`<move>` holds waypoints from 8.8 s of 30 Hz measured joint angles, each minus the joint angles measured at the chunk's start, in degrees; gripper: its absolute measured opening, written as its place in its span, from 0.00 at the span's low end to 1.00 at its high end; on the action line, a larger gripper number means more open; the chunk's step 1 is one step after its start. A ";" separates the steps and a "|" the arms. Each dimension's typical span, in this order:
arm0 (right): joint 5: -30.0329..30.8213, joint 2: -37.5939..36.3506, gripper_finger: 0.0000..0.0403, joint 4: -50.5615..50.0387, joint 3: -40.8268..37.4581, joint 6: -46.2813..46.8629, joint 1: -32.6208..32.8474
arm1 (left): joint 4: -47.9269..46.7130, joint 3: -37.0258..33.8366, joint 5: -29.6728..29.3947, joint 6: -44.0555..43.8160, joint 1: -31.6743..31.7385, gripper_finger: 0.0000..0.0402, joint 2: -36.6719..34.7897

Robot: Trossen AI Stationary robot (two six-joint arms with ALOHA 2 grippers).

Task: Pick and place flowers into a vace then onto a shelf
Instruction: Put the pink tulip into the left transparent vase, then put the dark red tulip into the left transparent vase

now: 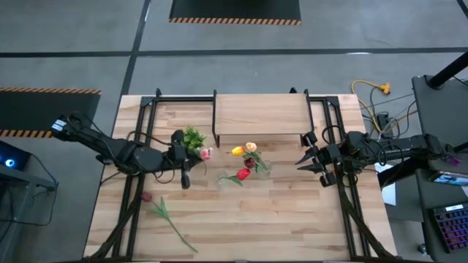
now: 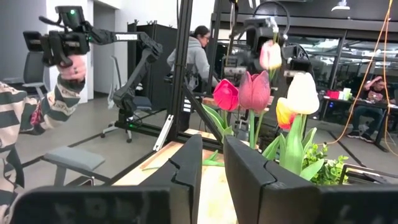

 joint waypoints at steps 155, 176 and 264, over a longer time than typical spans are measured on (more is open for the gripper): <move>0.00 -0.02 0.14 -2.61 0.00 -4.22 0.01 | -47.85 0.47 42.27 -106.70 -2.36 0.89 23.09; -0.02 -0.02 0.14 -4.74 0.00 -2.58 0.02 | -49.45 0.51 54.01 -132.22 -13.55 0.89 30.86; -0.03 -0.02 0.15 -7.17 0.00 -2.52 0.02 | -33.24 -6.99 44.57 -97.24 -16.57 0.00 30.79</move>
